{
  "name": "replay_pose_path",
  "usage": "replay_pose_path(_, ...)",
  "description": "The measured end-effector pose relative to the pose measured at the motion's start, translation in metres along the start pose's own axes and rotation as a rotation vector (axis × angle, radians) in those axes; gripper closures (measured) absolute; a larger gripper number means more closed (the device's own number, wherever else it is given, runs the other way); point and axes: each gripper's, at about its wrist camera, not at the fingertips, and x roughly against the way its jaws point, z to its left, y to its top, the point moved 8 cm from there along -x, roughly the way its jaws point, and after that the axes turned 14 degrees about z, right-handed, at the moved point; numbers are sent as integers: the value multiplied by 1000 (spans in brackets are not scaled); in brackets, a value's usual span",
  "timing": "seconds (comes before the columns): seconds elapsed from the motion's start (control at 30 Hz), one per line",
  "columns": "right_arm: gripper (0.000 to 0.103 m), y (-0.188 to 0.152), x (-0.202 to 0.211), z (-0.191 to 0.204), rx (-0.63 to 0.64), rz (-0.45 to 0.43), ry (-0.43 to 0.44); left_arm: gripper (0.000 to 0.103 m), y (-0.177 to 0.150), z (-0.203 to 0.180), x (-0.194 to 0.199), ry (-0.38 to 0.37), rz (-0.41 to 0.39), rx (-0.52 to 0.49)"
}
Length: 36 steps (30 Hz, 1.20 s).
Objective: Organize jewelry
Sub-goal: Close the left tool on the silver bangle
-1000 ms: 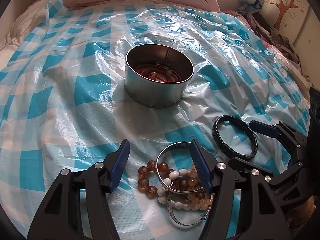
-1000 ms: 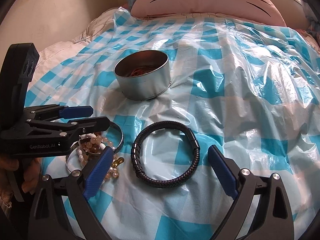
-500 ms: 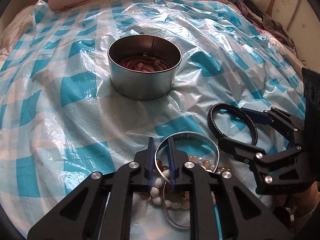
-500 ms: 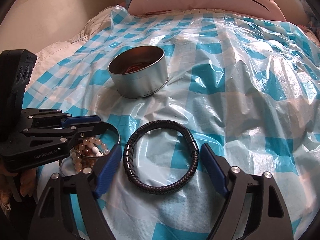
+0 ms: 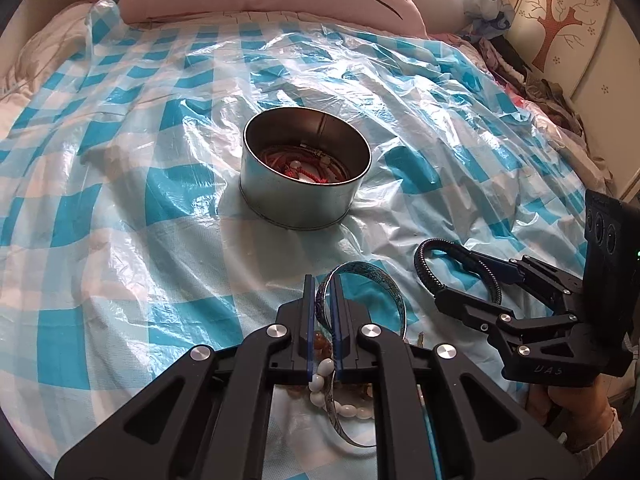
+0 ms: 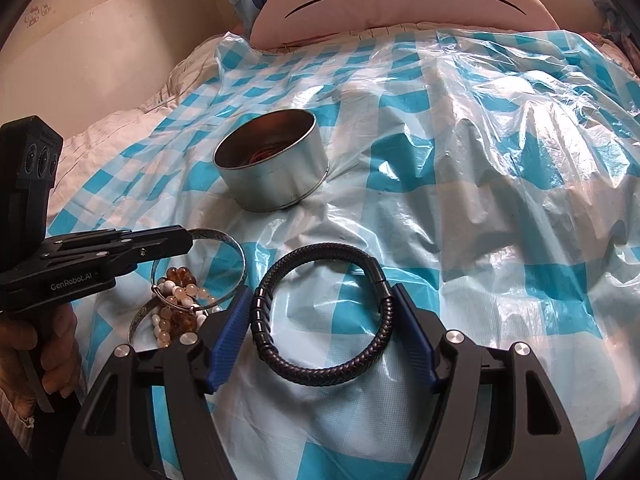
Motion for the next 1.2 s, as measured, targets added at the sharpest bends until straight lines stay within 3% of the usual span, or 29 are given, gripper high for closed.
replay_pose_path(0.2,35,0,0,0,0,2,-2,96,2,-4,9,79,-43,-37)
replay_pose_path(0.47,35,-1,-1,0,0,3,-1,96,2,-9,15,125,-75,-72)
replay_pose_path(0.57,33,-1,-3,0,3,12,-3,96,2,-9,13,124,-64,-70)
replay_pose_path(0.77,16,-1,-15,13,71,51,-56,96,1,11,-2,78,4,21)
replay_pose_path(0.93,15,-2,-15,12,70,46,-45,95,2,20,-4,78,3,56)
replay_pose_path(1.13,15,-2,-14,11,63,36,-29,77,3,10,-12,95,25,13)
replay_pose_path(1.2,15,-2,-14,11,61,32,-22,65,2,7,-16,106,41,-4)
